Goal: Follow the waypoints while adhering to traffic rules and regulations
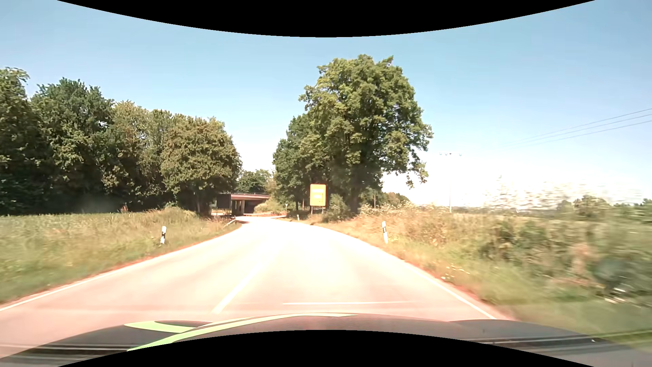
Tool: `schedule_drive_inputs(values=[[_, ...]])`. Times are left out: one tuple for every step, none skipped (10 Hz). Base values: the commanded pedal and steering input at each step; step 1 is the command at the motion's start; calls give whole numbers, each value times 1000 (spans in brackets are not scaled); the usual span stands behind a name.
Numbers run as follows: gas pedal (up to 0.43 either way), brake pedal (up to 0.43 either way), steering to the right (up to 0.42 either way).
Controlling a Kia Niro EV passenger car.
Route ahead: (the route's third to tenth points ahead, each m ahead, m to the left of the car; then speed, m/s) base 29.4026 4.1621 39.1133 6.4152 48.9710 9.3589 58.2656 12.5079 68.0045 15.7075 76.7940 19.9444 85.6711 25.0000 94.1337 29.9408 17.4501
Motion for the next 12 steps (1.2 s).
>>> schedule_drive_inputs(values=[[339, 0, -34], [280, 0, -34], [228, 0, -34], [228, 0, -34], [228, 0, -34], [228, 0, -34], [240, 0, -35], [240, 0, -35], [260, 0, -36], [268, 0, -36], [268, 0, -36], [268, 0, -36]])
